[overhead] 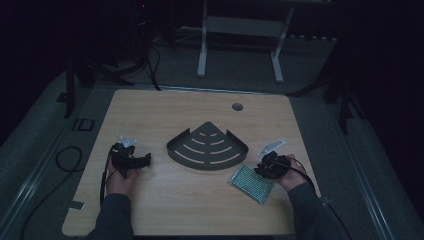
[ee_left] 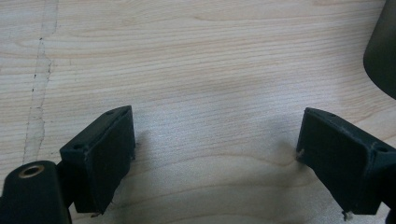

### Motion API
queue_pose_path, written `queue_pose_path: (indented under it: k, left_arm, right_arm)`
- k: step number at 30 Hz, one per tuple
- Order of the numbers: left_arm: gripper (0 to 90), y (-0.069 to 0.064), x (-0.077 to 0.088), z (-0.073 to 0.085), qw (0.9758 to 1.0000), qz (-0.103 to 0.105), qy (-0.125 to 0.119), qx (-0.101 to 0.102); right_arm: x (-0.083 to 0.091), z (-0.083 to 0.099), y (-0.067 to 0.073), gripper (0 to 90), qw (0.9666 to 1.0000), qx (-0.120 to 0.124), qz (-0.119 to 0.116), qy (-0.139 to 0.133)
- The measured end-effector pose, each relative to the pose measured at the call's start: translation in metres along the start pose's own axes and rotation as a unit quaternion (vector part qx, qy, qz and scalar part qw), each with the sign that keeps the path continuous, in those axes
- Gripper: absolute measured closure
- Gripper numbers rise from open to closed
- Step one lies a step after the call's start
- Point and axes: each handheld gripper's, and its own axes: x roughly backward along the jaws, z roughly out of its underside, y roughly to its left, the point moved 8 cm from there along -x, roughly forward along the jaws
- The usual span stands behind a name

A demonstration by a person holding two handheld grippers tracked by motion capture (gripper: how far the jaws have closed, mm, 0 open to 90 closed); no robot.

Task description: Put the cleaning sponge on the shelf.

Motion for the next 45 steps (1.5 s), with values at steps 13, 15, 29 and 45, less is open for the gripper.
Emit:
queue_pose_path:
  k: [13,15,29,45]
  left_arm:
    - [11.9,0.000,0.000,0.000,1.0000,0.000,0.000,0.000]
    - [11.9,0.000,0.000,0.000,1.0000,0.000,0.000,-0.001]
    - [11.9,0.000,0.000,0.000,1.0000,0.000,0.000,0.000]
    - [11.9,0.000,0.000,0.000,1.0000,0.000,0.000,0.000]
  right_arm:
    - [0.002,-0.005,-0.002,73.4,0.9995,0.021,-0.008,0.024]
    - [0.001,-0.006,-0.002,73.4,0.9994,0.021,-0.013,0.025]
    - [-0.007,-0.004,-0.004,72.9,0.9979,0.028,-0.034,0.047]
    - [-0.012,-0.003,-0.002,72.9,0.9953,0.031,-0.059,0.070]
